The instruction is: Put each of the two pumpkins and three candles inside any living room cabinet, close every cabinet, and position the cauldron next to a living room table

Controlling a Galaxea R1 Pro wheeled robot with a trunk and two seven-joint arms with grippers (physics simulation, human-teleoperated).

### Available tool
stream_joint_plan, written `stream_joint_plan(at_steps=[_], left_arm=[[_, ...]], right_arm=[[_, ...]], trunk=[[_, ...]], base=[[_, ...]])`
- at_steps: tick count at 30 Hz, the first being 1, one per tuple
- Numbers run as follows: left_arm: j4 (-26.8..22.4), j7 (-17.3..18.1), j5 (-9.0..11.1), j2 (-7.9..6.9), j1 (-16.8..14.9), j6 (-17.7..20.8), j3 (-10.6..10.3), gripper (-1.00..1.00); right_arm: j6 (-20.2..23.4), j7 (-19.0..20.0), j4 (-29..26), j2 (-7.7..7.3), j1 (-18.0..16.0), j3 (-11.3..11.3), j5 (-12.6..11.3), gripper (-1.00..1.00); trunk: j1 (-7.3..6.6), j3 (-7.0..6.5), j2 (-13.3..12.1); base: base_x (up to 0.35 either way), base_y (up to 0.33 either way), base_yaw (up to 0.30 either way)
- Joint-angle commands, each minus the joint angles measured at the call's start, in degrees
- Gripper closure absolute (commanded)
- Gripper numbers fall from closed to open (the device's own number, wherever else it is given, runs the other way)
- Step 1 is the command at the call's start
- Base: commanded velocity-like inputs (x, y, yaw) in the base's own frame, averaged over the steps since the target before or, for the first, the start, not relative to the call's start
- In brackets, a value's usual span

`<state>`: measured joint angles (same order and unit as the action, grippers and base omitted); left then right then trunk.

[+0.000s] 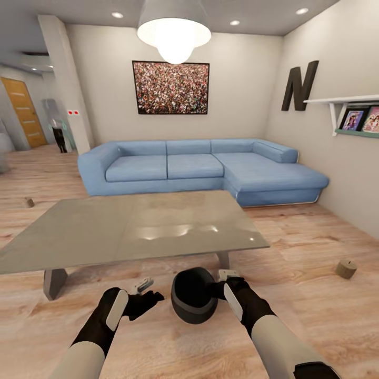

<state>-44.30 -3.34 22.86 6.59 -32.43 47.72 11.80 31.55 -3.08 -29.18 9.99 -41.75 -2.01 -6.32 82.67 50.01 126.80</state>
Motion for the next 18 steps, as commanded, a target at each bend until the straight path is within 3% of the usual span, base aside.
stream_joint_plan(at_steps=[1, 18], left_arm=[[0.00, 0.00, -0.01, 0.00, 0.00, 0.00, 0.01, -1.00], [0.00, 0.00, 0.04, 0.00, 0.00, 0.00, 0.07, -1.00]], right_arm=[[0.00, 0.00, 0.00, 0.00, 0.00, 0.00, -0.01, -1.00], [0.00, -0.09, 0.00, 0.00, 0.00, -0.01, -0.01, -1.00]], trunk=[[0.00, 0.00, 0.00], [0.00, 0.00, 0.00]], base=[[-0.008, 0.000, 0.279], [-0.003, 0.000, 0.289]])
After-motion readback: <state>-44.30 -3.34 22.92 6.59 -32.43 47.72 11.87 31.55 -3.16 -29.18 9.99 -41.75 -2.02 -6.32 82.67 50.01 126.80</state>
